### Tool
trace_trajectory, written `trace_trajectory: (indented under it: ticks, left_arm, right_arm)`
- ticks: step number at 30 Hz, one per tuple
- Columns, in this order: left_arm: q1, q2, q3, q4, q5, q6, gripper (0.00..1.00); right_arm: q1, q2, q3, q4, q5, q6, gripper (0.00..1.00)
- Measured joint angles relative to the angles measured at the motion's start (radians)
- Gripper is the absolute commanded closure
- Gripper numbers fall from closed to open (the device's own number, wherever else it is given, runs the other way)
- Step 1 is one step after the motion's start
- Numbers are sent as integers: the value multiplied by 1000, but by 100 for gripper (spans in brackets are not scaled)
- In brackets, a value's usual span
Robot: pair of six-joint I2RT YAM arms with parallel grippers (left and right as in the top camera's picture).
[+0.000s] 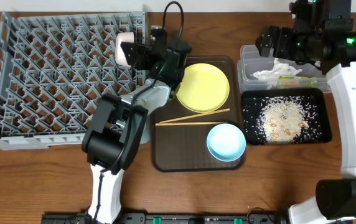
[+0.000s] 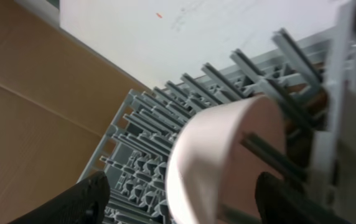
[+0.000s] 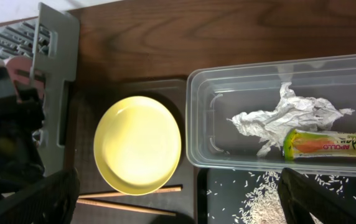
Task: Sort waste into correct bins and load items into the dishwasher
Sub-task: 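Move the left gripper back to the light-blue bowl on the tray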
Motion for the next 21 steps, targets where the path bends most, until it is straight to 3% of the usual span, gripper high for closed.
trace_trajectory:
  ticks: [7,12,16,21]
  left_arm:
    - [-66,-47,0,-114,15,-93,18]
    - [-82,-171,2,-398,111,-266,18]
    - [-59,-280,5,-683,311,-468,19]
    - [-6,-383,5,-887,636,-597,23]
  right_arm:
    - [0,0,0,0,0,0,1]
    - [0,0,0,0,0,0,1]
    - [0,0,0,0,0,0,1]
    - [0,0,0,0,0,0,1]
